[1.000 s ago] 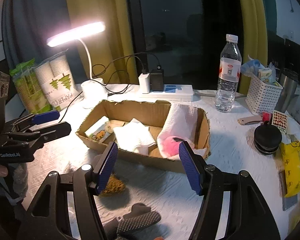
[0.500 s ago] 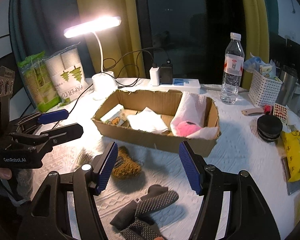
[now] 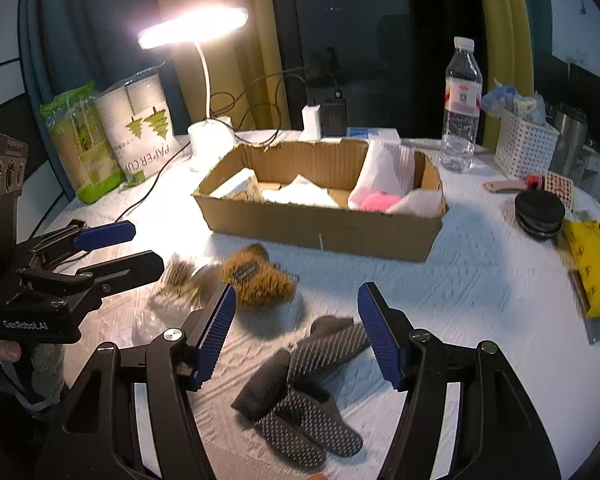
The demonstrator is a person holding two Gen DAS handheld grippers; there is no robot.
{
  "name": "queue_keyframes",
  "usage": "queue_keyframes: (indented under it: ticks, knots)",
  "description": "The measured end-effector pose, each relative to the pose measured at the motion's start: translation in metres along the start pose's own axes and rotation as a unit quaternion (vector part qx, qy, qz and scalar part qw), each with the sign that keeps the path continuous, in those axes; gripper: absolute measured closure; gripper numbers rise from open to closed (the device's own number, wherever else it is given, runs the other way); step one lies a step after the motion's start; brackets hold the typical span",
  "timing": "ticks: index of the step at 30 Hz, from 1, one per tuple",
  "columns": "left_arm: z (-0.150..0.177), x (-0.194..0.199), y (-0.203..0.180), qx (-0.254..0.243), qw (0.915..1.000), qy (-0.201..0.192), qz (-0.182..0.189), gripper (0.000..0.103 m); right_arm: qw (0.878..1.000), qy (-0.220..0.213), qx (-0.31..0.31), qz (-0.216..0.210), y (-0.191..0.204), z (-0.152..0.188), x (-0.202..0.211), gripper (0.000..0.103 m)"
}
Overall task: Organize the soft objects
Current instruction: 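Grasp the gray dotted gloves with the right gripper while the left grasps the bubble wrap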
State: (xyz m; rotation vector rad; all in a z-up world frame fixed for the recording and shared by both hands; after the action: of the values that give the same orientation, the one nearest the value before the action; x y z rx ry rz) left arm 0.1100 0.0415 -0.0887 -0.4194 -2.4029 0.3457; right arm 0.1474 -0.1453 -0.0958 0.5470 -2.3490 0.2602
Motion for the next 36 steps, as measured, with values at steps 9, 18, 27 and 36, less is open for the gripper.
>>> queue_keyframes:
  ticks: [9, 18, 27, 36]
  knots:
    - [0.029, -0.005, -0.002, 0.014, 0.9995, 0.026, 0.011, 0.017, 1.000, 0.018, -0.007, 0.002, 0.005, 0.023, -0.003, 0.036]
    - [0.052, -0.010, -0.006, 0.023, 0.9982, 0.052, 0.017, 0.017, 0.999, 0.031, -0.010, 0.006, 0.005, 0.039, -0.002, 0.036]
    - [0.068, -0.024, -0.010, 0.005, 0.9957, 0.092, 0.007, 0.017, 0.998, 0.056, -0.011, 0.005, 0.004, 0.047, -0.016, 0.036]
    - [0.068, -0.026, -0.011, -0.009, 0.9957, 0.092, 0.007, 0.032, 0.997, 0.080, -0.010, -0.008, 0.012, 0.053, -0.035, 0.036]
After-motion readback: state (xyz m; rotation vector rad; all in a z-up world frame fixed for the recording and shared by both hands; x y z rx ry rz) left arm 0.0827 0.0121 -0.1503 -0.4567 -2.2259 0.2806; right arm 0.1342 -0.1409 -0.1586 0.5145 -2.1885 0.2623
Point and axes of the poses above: each gripper's, at about its wrist camera, not at the fingertips, and x roughly against the way its jaws point, y to its left, z to its underside, the point moved 1 cm from there along -x, roughly the way its jaws point, and after that the axes turned 13 degrees about z, right-handed, at the moved point
